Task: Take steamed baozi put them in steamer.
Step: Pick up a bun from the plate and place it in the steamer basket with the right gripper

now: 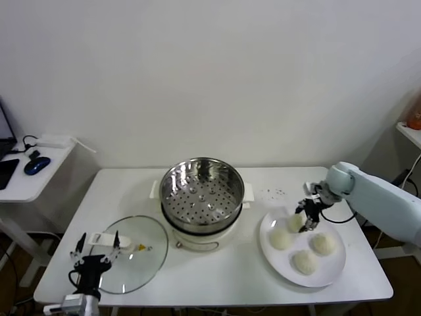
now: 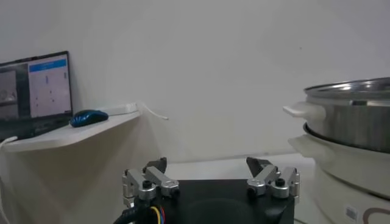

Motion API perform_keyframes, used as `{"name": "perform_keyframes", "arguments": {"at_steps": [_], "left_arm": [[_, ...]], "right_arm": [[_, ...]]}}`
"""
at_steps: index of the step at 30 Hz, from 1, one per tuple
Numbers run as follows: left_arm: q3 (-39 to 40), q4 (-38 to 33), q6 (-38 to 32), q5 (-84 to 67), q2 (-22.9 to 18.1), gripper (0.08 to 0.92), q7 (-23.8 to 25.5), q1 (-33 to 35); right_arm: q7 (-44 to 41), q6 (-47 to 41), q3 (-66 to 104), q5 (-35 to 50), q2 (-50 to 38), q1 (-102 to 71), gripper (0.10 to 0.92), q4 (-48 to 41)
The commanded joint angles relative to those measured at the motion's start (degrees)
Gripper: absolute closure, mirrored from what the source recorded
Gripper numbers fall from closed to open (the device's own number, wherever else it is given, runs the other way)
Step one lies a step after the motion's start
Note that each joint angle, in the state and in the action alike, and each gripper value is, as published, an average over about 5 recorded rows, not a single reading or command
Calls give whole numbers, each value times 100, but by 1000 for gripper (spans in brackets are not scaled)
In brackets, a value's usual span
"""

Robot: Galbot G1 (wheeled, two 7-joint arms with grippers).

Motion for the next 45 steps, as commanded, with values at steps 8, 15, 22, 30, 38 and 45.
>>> {"name": "perform_keyframes", "arguments": {"at_steps": [8, 15, 22, 30, 38, 45], "left_arm": [[52, -23, 25, 34, 12, 177, 61, 17], [71, -66, 8, 60, -30, 177, 73, 65], [43, -113, -7, 58, -22, 177, 65, 114], [19, -220, 20, 40, 0, 177, 76, 147], [-8, -234, 29, -4, 37, 177, 78, 155], [-18, -214, 20, -23, 49, 177, 75, 180]], "right_arm": [[-243, 1059, -1896, 339, -128, 3212, 355, 1915], [-284, 1721, -1940, -197, 565, 3923, 355, 2387], [-260, 2198, -1585, -1221, 1459, 3739, 355, 2200], [-166, 2768, -1080, -2609, 2455, 2884, 355, 1621], [-91, 3155, -738, -3532, 3203, 2149, 352, 1088], [-45, 3335, -499, -4199, 3574, 1674, 346, 622]]}}
